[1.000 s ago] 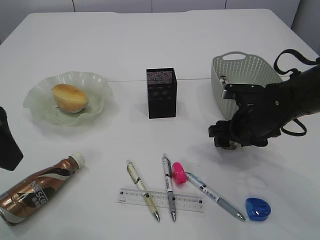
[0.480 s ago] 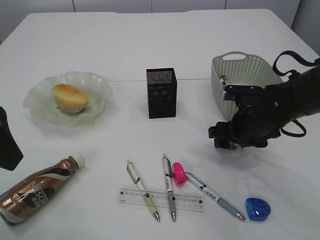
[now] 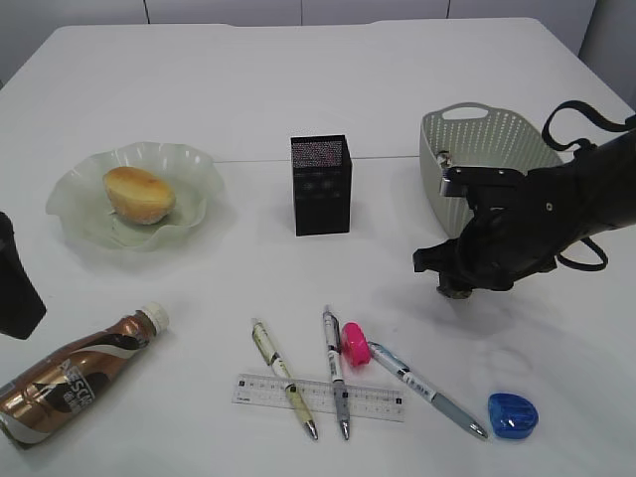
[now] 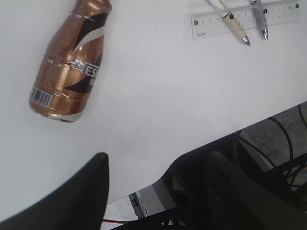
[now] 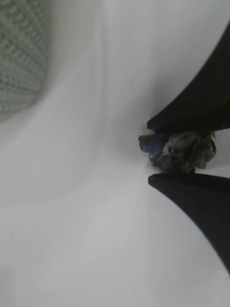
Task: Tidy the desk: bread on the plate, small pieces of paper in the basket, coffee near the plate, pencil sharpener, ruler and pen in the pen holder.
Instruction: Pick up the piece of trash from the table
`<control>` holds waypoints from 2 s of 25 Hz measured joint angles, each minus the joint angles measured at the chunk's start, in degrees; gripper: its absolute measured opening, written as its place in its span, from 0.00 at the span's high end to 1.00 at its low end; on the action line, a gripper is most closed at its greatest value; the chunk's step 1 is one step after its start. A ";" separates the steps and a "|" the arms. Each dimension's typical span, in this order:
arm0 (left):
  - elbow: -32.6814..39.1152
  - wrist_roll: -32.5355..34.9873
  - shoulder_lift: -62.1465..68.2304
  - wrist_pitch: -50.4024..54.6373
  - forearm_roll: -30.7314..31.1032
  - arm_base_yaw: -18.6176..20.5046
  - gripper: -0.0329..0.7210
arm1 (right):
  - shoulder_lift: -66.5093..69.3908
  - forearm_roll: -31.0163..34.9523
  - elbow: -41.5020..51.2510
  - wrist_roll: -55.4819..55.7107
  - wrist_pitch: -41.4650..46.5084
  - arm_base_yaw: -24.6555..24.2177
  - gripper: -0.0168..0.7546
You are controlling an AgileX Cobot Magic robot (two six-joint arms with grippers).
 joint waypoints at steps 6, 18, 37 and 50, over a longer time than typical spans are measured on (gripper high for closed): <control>0.00 -0.10 0.00 0.00 0.00 0.00 0.35 | 0.00 0.00 0.00 0.00 0.19 0.00 0.77; 0.00 -0.10 0.00 0.00 -0.09 0.00 0.35 | -0.27 0.00 0.00 0.00 2.27 0.00 0.96; 0.00 -0.10 0.00 0.00 -0.09 0.00 0.35 | -9.01 0.00 0.00 -0.45 13.40 0.00 0.96; 0.00 -0.10 0.00 0.00 -0.09 0.00 0.35 | -17.25 0.00 -0.12 -0.45 15.77 0.00 0.96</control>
